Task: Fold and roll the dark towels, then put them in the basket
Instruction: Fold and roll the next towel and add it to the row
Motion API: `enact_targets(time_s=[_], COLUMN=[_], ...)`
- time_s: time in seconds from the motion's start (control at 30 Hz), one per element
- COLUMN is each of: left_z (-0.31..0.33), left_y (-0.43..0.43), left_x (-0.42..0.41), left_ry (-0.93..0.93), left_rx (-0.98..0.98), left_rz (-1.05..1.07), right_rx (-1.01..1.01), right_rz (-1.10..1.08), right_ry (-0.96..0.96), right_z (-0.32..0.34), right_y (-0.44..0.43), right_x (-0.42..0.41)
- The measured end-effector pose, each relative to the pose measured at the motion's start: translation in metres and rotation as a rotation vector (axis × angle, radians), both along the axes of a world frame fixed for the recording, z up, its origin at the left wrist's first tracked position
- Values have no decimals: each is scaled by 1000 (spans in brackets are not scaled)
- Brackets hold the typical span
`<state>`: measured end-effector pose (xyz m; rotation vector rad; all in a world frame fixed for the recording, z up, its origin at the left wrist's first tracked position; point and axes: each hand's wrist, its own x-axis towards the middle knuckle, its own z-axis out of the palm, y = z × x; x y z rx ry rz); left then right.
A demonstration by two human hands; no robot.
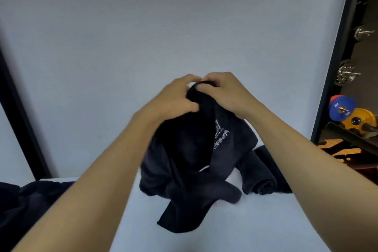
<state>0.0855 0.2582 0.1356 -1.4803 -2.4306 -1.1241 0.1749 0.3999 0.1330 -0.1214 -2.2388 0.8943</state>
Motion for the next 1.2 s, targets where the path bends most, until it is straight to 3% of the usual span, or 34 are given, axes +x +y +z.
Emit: enact_targets(time_s=[0.13, 0.27, 0.33, 0.4, 0.5, 0.6, 0.7, 0.87, 1.07, 1.2], left_z=[-10, -8, -5, -4, -3, -3, -2, -3, 5, 16], left_y=[13, -4, -16, -29, -27, -6, -4, -16, -57, -69], left_x=[4, -17, -30, -42, -25, -2, -4, -24, -75, -103], left_ry=[-105, -137, -89, -2, -127, -219, -239, -337, -461, -366], left_rx=[312, 432, 408, 220, 12, 148, 266, 462, 525, 318], left_rz=[32, 125, 206, 282, 56, -85, -61, 35, 191, 282], right_rx=[-123, -266, -387, -492, -503, -401, -505, -278, -542, -478], right_rz=[97, 159, 141, 130, 223, 244, 234, 201, 99, -5], right_ry=[-26, -348, -331, -221, -185, -134, -11, -482, -387, -318], right_z=[2, -26, -34, -28, -10, -4, -15, -69, -51, -17], right_y=[-11, 8, 17, 26, 17, -7, -12, 3, 64, 89], right_x=[-3, 13, 16, 18, 13, -4, -7, 9, 34, 21])
